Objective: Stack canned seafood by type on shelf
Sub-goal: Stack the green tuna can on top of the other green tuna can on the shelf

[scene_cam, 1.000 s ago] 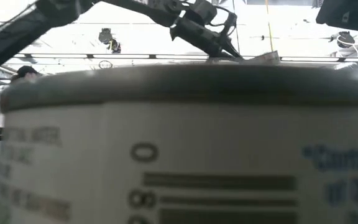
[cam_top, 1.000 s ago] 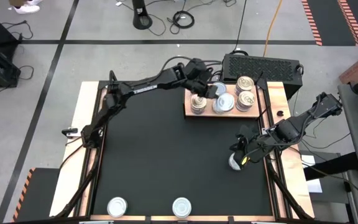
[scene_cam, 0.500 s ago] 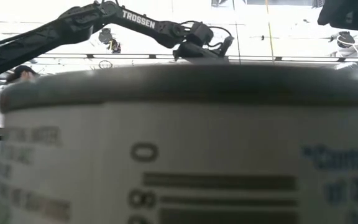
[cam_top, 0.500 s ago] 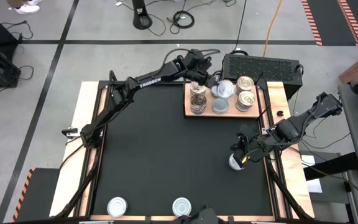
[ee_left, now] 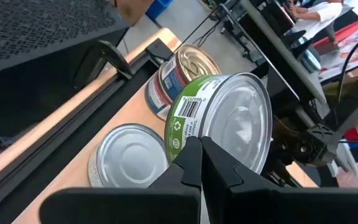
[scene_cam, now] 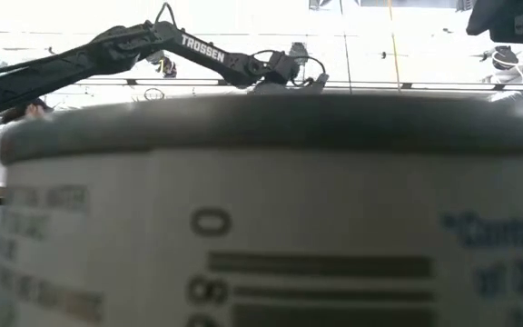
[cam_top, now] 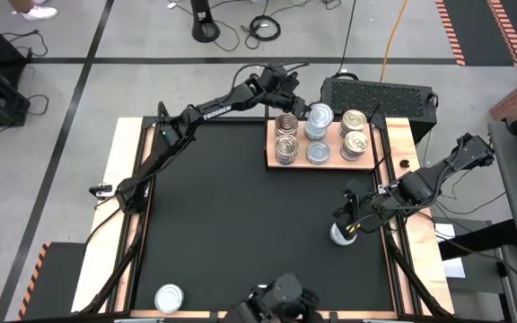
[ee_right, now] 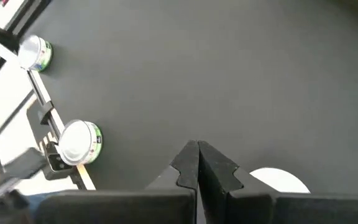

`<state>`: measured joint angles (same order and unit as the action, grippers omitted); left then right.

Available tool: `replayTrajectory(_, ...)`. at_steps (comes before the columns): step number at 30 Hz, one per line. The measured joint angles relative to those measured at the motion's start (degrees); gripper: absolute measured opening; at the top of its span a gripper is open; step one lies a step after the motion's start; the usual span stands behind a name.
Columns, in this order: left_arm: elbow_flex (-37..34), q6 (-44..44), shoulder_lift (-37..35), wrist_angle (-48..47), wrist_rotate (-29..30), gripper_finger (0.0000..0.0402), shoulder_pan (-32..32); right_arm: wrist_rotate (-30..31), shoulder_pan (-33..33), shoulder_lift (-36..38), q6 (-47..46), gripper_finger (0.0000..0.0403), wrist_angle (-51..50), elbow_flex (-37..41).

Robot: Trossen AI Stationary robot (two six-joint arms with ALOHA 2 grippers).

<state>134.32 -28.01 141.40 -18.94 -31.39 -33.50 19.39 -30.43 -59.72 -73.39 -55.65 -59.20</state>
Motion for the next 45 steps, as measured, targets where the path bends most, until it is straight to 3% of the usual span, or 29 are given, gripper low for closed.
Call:
replayTrajectory(24,0.0,2.3,4.1,4.3,0.0,0.0000,-2.8,0.0,3.4,0.0,-2.9,0.0000,1.0,0.0)
replayTrajectory(45,0.0,8.9,4.1,1.1,-0.9,0.0000,-1.4,1.8,7.3,0.0,0.4,0.0000,0.9,0.0)
